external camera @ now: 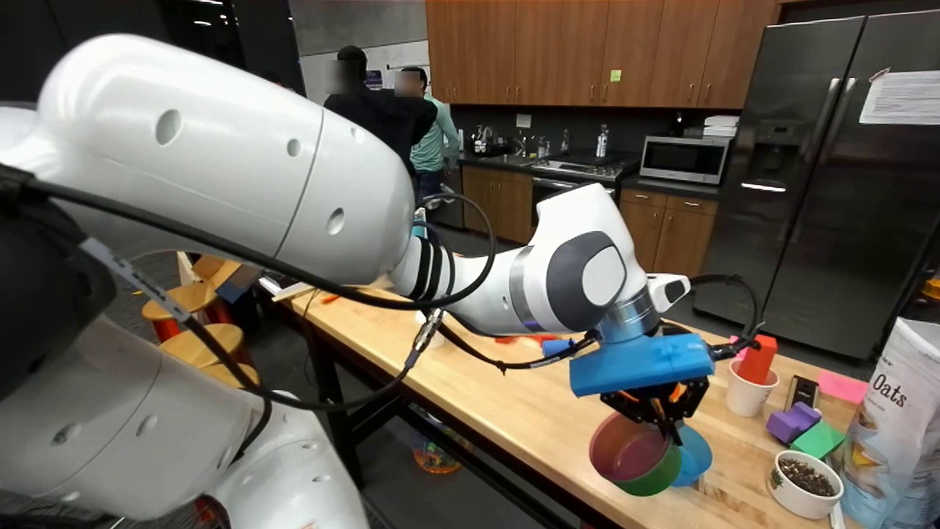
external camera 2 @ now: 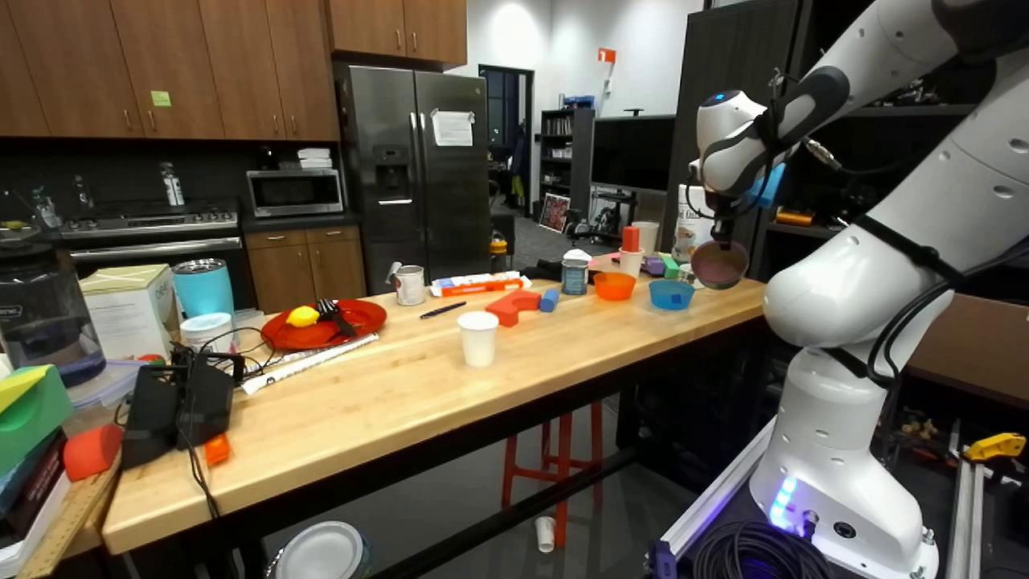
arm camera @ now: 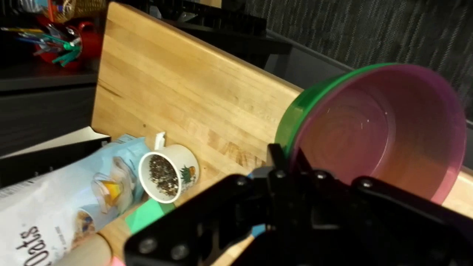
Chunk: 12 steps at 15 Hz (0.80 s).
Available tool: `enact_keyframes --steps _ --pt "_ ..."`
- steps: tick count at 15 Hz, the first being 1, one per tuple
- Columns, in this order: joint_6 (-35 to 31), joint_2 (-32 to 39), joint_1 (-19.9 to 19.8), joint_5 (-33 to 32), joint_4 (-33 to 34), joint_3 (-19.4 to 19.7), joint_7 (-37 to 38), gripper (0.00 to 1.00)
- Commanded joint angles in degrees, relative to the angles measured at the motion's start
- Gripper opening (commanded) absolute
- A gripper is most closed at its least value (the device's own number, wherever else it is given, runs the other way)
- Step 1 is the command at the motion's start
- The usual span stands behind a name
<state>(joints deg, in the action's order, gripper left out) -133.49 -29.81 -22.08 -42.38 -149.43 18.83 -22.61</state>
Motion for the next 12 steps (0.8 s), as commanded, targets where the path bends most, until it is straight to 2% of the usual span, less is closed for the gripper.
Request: enact_keyframes --steps 1,5,9,12 --pt "-0.66 2.81 -2.39 -2.94 4.75 1.7 4.18 0.02" --pt "-1.39 7.89 -2.38 -4.13 8.12 2.61 8.73 0.02" --pt "-7.41 16.73 0.88 2.47 11.33 5.33 5.27 0.02" --pt "-10.7 21.41 0.97 7.15 14.54 5.48 2.82 0.02"
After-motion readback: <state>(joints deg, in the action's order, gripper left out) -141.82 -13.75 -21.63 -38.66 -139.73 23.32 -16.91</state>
